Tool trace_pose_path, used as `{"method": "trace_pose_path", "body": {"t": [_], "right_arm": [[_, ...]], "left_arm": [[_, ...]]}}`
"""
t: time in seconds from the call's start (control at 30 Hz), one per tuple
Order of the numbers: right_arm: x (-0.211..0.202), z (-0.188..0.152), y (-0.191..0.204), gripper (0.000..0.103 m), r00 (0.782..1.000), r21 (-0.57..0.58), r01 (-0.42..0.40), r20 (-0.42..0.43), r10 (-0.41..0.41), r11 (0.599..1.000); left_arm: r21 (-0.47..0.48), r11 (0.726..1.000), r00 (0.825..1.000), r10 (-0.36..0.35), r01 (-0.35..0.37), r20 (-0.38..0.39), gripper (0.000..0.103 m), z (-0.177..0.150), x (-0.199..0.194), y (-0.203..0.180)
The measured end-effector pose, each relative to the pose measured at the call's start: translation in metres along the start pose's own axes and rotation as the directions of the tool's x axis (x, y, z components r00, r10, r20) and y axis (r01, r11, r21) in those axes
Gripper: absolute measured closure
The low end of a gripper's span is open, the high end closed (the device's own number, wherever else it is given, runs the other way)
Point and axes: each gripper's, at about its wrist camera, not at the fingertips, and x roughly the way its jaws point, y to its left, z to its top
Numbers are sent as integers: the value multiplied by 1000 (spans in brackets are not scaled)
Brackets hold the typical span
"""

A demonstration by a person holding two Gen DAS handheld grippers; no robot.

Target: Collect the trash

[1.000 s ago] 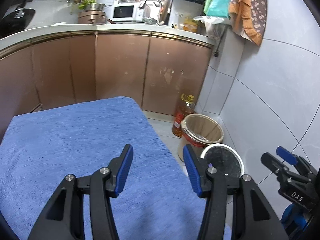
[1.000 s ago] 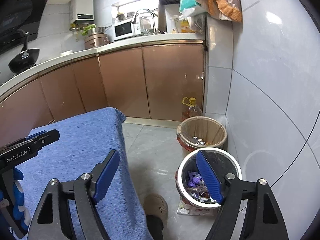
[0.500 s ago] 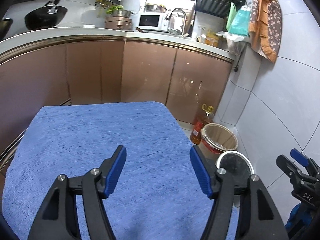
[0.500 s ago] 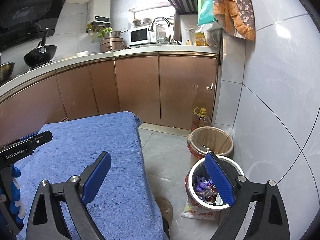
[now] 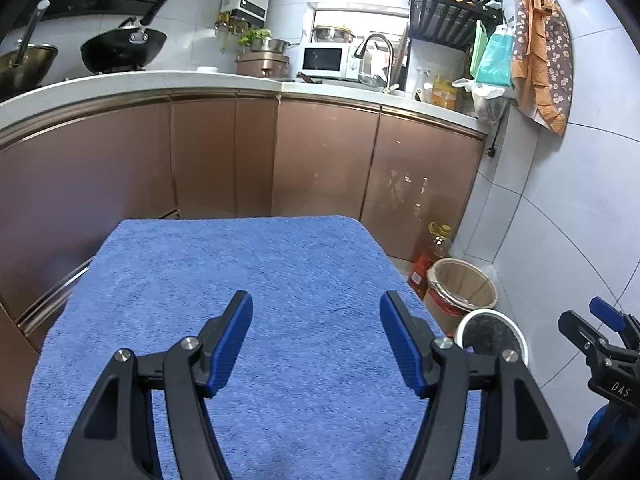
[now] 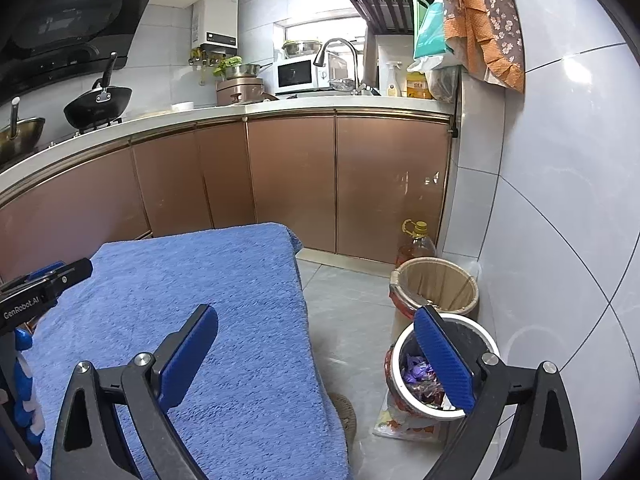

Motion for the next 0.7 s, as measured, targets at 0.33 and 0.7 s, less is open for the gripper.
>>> {"method": "trace_pose_path", "body": {"t": [0.33, 0.7], "right_arm": [[3, -4, 5, 4, 1000, -12, -12, -7, 12, 1000], [8, -7, 3, 2, 1000, -3, -9, -18, 9, 1000]], "left_arm": [[15, 998, 998, 54, -54, 26, 39, -3, -10, 2], [42, 995, 995, 88, -89, 37, 39, -5, -11, -2]]}}
